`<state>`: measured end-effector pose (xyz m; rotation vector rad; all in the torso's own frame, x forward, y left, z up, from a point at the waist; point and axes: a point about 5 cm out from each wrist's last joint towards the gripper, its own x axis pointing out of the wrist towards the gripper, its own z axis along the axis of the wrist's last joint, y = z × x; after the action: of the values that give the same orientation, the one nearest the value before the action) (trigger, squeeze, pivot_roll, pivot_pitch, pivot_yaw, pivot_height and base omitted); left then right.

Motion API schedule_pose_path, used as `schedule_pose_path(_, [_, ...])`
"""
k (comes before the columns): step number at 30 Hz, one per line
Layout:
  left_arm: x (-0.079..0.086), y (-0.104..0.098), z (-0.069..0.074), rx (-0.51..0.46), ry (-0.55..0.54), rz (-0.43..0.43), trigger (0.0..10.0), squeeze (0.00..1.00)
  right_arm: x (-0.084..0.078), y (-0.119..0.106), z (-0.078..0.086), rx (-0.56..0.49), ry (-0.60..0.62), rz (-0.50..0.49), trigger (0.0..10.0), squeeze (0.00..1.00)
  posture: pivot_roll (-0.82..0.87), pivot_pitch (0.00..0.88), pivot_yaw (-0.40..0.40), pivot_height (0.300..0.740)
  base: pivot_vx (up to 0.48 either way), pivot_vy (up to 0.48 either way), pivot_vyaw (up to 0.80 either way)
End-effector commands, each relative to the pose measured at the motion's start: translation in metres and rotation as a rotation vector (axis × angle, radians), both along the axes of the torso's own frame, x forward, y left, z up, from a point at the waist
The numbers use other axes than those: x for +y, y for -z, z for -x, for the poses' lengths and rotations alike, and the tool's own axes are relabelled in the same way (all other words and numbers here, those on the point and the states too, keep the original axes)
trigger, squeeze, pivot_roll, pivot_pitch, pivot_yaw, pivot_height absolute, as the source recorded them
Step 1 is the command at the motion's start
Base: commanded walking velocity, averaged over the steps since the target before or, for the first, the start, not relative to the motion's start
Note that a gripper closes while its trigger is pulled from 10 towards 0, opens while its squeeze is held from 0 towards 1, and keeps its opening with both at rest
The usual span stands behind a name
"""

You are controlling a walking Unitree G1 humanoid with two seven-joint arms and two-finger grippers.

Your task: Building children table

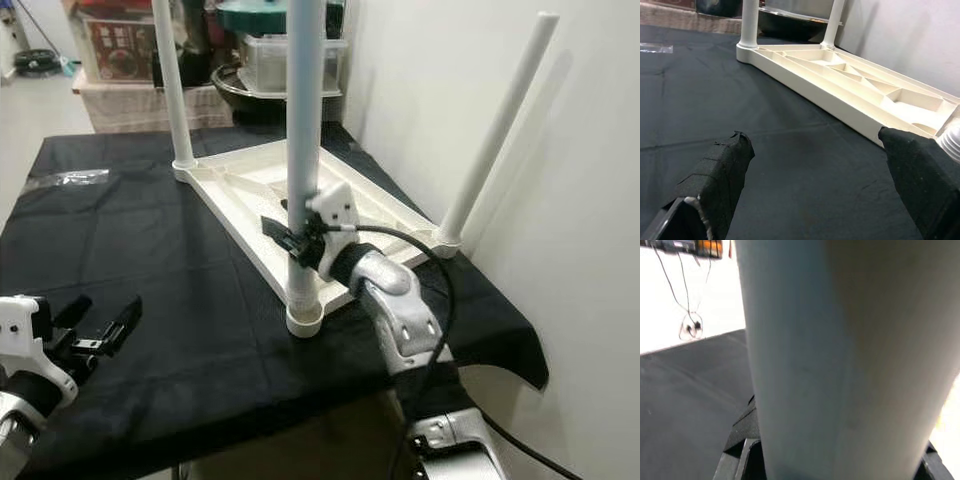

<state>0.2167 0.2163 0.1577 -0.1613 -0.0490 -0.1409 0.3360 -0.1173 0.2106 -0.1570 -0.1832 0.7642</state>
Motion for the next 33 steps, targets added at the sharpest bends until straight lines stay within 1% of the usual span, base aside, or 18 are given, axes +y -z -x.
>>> schedule_pose_path(1, [0.001, -0.002, -0.001, -0.004, 0.003, -0.018, 10.0, 0.00, -0.003, 0.006, 0.001, 0.004, -0.001, 0.031, 0.0, 0.00, -0.01, 0.000, -0.062, 0.740, 0.000, 0.000, 0.00])
schedule_pose_path(3, [0.001, -0.001, -0.002, -0.004, 0.002, -0.019, 10.0, 0.00, -0.006, 0.007, 0.003, 0.010, -0.025, 0.052, 0.0, 0.00, -0.01, 0.000, -0.060, 0.740, 0.000, 0.000, 0.00])
schedule_pose_path(5, [0.001, 0.000, -0.002, -0.001, 0.002, -0.018, 10.0, 0.00, -0.004, 0.011, 0.006, 0.019, -0.061, 0.075, 0.0, 0.00, -0.02, 0.000, -0.055, 0.740, 0.000, 0.000, 0.00])
schedule_pose_path(8, [-0.001, 0.000, -0.003, -0.002, 0.011, -0.016, 10.0, 0.00, -0.002, 0.014, 0.008, 0.026, -0.072, 0.084, 0.0, 0.00, -0.02, 0.000, -0.058, 0.740, 0.000, 0.000, 0.00])
schedule_pose_path(11, [-0.002, 0.000, -0.004, -0.004, 0.013, -0.015, 10.0, 0.00, 0.000, 0.015, 0.008, 0.027, -0.077, 0.080, 0.0, 0.00, -0.01, 0.000, -0.058, 0.740, 0.000, 0.000, 0.00])
schedule_pose_path(13, [0.000, 0.000, -0.004, -0.006, 0.009, -0.016, 10.0, 0.00, 0.007, 0.016, 0.011, 0.032, -0.099, 0.059, 0.0, 0.00, -0.01, 0.000, -0.060, 0.740, 0.000, 0.000, 0.00])
schedule_pose_path(15, [0.000, 0.000, -0.004, -0.006, 0.009, -0.016, 10.0, 0.00, 0.007, 0.016, 0.011, 0.032, -0.099, 0.059, 0.0, 0.00, -0.01, 0.000, -0.060, 0.740, 0.000, 0.000, 0.00])
schedule_pose_path(16, [0.001, 0.000, -0.004, -0.005, 0.006, -0.017, 10.0, 0.00, 0.013, 0.017, 0.012, 0.035, -0.116, 0.049, 0.0, 0.00, -0.01, 0.000, -0.062, 0.740, 0.000, 0.000, 0.00])
schedule_pose_path(17, [0.001, 0.000, -0.004, -0.005, 0.006, -0.017, 10.0, 0.00, 0.013, 0.017, 0.012, 0.035, -0.116, 0.049, 0.0, 0.00, -0.01, 0.000, -0.062, 0.740, 0.000, 0.000, 0.00])
schedule_pose_path(18, [0.003, 0.000, -0.003, -0.004, 0.000, -0.020, 10.0, 0.00, 0.020, 0.019, 0.016, 0.076, -0.157, 0.008, 0.0, 0.00, 0.00, 0.000, -0.067, 0.740, 0.000, 0.000, 0.00])
schedule_pose_path(20, [0.003, 0.000, -0.003, -0.004, 0.000, -0.020, 10.0, 0.00, 0.020, 0.019, 0.016, 0.076, -0.157, 0.008, 0.0, 0.00, 0.00, 0.000, -0.067, 0.740, 0.000, 0.000, 0.00])
schedule_pose_path(22, [0.004, 0.000, -0.003, -0.002, -0.005, -0.018, 10.0, 0.00, 0.021, 0.020, 0.017, 0.142, -0.185, -0.041, 0.0, 0.00, 0.00, 0.000, -0.068, 0.740, 0.000, 0.000, 0.00])
schedule_pose_path(24, [0.004, 0.000, -0.003, -0.002, -0.005, -0.018, 10.0, 0.00, 0.021, 0.020, 0.017, 0.142, -0.185, -0.041, 0.0, 0.00, 0.00, 0.000, -0.068, 0.740, 0.000, 0.000, 0.00])
schedule_pose_path(26, [0.005, 0.000, -0.002, 0.004, -0.007, -0.011, 10.0, 0.00, 0.014, 0.020, 0.016, 0.228, -0.217, -0.101, 0.0, 0.00, 0.00, 0.000, -0.072, 0.740, 0.000, 0.000, 0.00])
schedule_pose_path(27, [0.005, 0.000, -0.002, 0.004, -0.007, -0.011, 10.0, 0.00, 0.014, 0.020, 0.016, 0.228, -0.217, -0.101, 0.0, 0.00, 0.00, 0.000, -0.072, 0.740, 0.000, 0.000, 0.00])
schedule_pose_path(28, [0.004, 0.001, -0.002, 0.006, -0.006, -0.008, 10.0, 0.00, 0.010, 0.019, 0.014, 0.264, -0.227, -0.133, 0.0, 0.00, 0.00, 0.000, -0.072, 0.740, 0.000, 0.000, 0.00])
schedule_pose_path(30, [0.004, 0.001, -0.002, 0.006, -0.006, -0.008, 10.0, 0.00, 0.010, 0.019, 0.014, 0.264, -0.227, -0.133, 0.0, 0.00, 0.00, 0.000, -0.072, 0.740, 0.000, 0.000, 0.00])
schedule_pose_path(33, [0.004, 0.002, -0.002, 0.013, -0.003, -0.006, 10.0, 0.00, 0.007, 0.018, 0.011, 0.346, -0.254, -0.225, 0.0, 0.00, 0.00, 0.000, -0.074, 0.740, 0.000, 0.000, 0.00])
